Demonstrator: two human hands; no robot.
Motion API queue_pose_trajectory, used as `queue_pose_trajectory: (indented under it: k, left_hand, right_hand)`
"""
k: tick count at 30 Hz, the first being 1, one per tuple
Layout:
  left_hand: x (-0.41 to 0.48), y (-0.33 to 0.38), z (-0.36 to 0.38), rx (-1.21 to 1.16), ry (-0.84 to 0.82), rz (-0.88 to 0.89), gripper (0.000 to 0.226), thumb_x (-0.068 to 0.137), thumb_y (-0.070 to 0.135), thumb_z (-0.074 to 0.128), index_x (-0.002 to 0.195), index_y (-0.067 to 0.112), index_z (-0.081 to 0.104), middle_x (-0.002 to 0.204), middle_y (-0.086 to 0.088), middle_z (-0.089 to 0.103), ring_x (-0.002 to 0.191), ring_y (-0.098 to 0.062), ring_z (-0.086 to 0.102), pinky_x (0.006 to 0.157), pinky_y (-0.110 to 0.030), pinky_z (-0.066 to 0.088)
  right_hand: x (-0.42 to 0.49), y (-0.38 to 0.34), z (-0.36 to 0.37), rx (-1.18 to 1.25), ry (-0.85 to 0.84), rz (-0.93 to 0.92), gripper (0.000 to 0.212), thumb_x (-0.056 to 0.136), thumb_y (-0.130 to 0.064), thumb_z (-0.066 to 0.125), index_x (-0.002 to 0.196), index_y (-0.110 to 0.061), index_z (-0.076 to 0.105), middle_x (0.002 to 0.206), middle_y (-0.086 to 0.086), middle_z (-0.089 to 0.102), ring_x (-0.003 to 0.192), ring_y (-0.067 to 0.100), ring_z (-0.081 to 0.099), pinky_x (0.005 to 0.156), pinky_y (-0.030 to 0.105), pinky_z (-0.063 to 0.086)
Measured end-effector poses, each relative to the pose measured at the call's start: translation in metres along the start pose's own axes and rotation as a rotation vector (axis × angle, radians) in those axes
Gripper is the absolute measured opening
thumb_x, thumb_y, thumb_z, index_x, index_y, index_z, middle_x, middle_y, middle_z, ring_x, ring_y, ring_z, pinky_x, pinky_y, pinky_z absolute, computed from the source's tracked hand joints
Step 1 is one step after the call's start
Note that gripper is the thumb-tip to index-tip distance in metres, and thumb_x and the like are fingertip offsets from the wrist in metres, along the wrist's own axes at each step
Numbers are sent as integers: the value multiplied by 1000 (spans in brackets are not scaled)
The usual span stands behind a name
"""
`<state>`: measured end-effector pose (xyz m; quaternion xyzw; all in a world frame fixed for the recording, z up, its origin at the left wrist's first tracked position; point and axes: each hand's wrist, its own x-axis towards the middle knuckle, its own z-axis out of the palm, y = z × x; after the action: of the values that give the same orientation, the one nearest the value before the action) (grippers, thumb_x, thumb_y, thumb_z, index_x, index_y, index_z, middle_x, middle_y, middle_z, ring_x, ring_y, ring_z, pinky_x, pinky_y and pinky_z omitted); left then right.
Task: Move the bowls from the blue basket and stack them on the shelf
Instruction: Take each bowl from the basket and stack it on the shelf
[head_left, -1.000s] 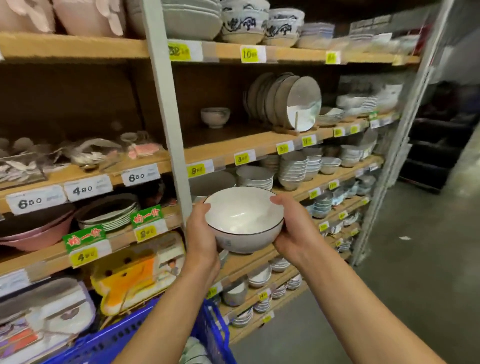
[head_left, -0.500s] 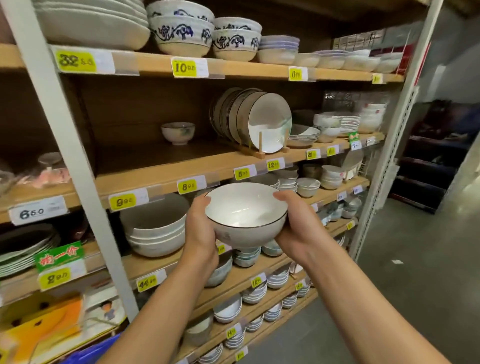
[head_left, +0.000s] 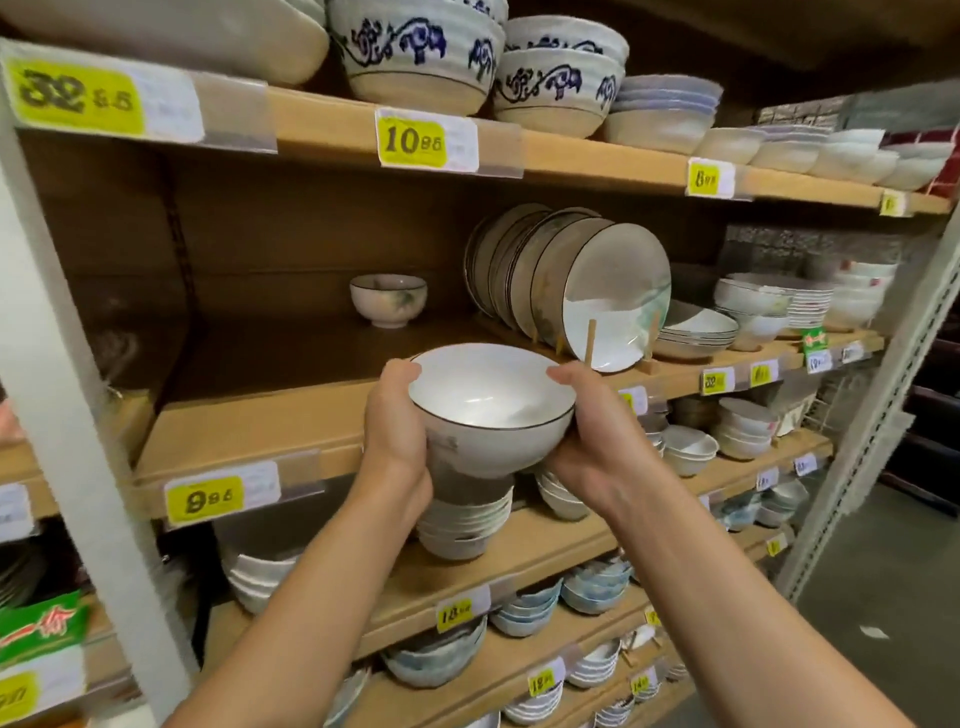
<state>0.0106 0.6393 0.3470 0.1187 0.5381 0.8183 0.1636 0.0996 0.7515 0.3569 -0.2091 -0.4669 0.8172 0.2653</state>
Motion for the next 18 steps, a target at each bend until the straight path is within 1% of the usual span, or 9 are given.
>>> queue_pose_trajectory:
  k: [1, 3, 5, 6, 8, 11, 13, 15, 18]
  left_hand:
    - [10, 2, 2, 14, -6, 16, 25, 91, 36, 43, 91, 27, 66, 70, 7, 72, 84, -17, 65, 62, -28, 50]
    - [30, 5, 5, 35, -12, 37, 29, 92, 35, 41, 102, 23, 65, 79, 2, 73, 86, -18, 65, 63, -28, 51]
    - [48, 6, 8, 46, 5, 34, 32, 92, 32, 40, 106, 18, 64, 88, -2, 71, 87, -19, 65, 63, -29, 50]
    - [56, 5, 9, 53, 17, 31, 31, 93, 31, 40, 104, 16, 65, 88, -3, 70, 86, -20, 64, 63, -29, 49]
    - [71, 4, 11, 58, 31, 12, 30, 92, 29, 41, 102, 14, 65, 88, -5, 71, 85, -20, 64, 63, -30, 48]
    - [91, 3, 14, 38, 54, -34, 30, 90, 27, 42, 99, 14, 68, 81, -3, 75, 84, -21, 67, 65, -30, 50]
    - [102, 1, 15, 29, 76, -47, 28, 89, 25, 42, 92, 16, 69, 73, 0, 76, 81, -20, 68, 65, -29, 50]
    - [110, -3, 15, 39, 103, -45, 29, 89, 24, 42, 88, 17, 69, 72, 1, 76, 82, -20, 68, 67, -30, 50]
    - [117, -7, 15, 63, 153, -39, 31, 88, 22, 41, 89, 18, 72, 77, -1, 76, 87, -22, 68, 71, -32, 50]
  right_hand:
    - [12, -1, 4, 0, 3, 3, 35, 91, -15, 49, 124, -12, 59, 117, 15, 69, 108, 35, 63, 82, 44, 57]
    - [36, -3, 10, 7, 24, 6, 36, 90, -14, 50, 125, -11, 58, 117, 15, 68, 105, 35, 64, 66, 39, 57]
    - [56, -4, 14, 6, 33, 10, 35, 89, -12, 49, 123, -10, 59, 116, 16, 68, 101, 34, 65, 60, 38, 57]
    - [65, -3, 15, 5, 29, 22, 35, 90, -12, 49, 123, -10, 59, 115, 16, 68, 101, 34, 66, 63, 39, 58]
    - [82, -3, 18, -4, 25, 49, 35, 90, -13, 49, 124, -10, 58, 115, 16, 68, 101, 35, 66, 76, 44, 58]
    - [107, -1, 20, -19, 15, 63, 34, 90, -13, 50, 124, -10, 58, 116, 16, 68, 104, 35, 65, 92, 49, 53]
    - [121, 1, 22, -17, 9, 76, 35, 91, -12, 50, 124, -10, 57, 117, 16, 67, 104, 35, 65, 94, 49, 52]
    - [133, 4, 24, -15, 3, 93, 33, 90, -11, 50, 122, -9, 58, 114, 17, 68, 103, 34, 66, 92, 49, 53]
    - [149, 6, 25, -22, -25, 99, 20, 90, -9, 50, 108, -11, 60, 104, 16, 70, 97, 33, 67, 85, 47, 56]
